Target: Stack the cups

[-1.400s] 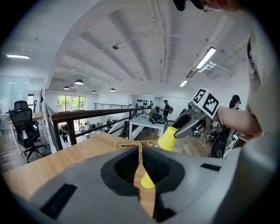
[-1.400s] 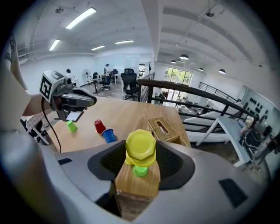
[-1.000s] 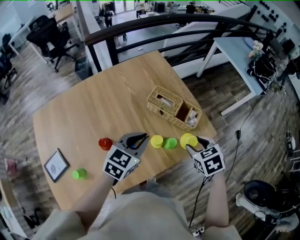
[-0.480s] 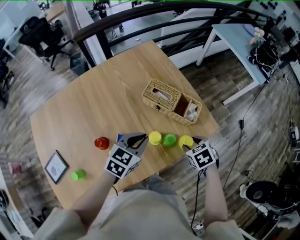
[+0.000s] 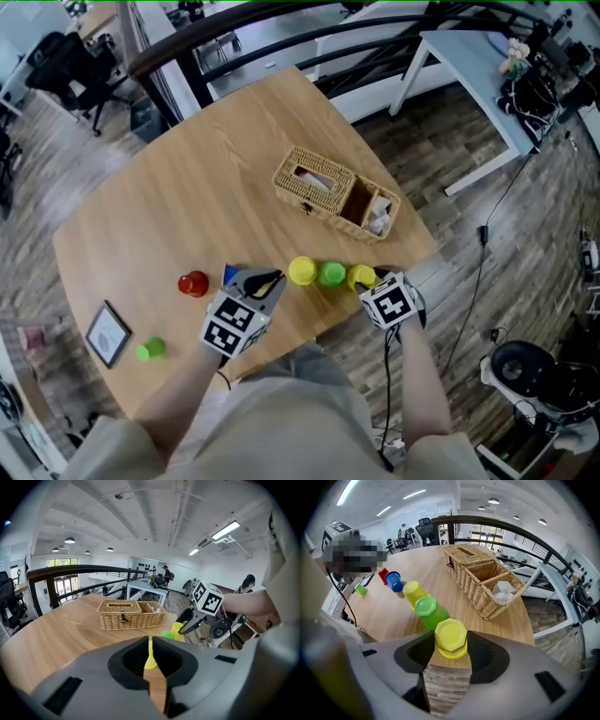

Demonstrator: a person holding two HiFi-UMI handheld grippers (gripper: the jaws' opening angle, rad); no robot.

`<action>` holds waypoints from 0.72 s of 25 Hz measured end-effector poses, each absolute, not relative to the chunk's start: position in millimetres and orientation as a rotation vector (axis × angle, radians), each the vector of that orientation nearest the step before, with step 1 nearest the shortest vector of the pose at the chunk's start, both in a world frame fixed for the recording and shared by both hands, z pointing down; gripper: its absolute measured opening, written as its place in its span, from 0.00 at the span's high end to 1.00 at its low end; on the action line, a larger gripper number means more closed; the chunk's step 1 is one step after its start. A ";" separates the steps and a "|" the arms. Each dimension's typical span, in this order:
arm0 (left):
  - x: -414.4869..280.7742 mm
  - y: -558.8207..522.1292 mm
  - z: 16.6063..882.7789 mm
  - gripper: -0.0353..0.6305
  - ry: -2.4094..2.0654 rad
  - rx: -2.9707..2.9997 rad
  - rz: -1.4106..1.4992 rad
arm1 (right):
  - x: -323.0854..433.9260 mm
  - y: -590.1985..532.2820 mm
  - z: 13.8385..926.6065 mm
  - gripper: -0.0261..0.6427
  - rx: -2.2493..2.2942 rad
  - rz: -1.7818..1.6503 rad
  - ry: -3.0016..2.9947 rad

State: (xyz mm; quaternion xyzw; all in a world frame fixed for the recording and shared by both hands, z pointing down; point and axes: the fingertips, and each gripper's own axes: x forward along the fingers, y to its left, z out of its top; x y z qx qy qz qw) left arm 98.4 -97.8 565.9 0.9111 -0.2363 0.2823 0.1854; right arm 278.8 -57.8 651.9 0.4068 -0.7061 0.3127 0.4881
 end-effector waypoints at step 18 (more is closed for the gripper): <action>96.7 -92.1 564.9 0.88 -0.678 2.554 0.787 | 281.7 -59.9 659.1 0.58 1.027 0.790 -1.736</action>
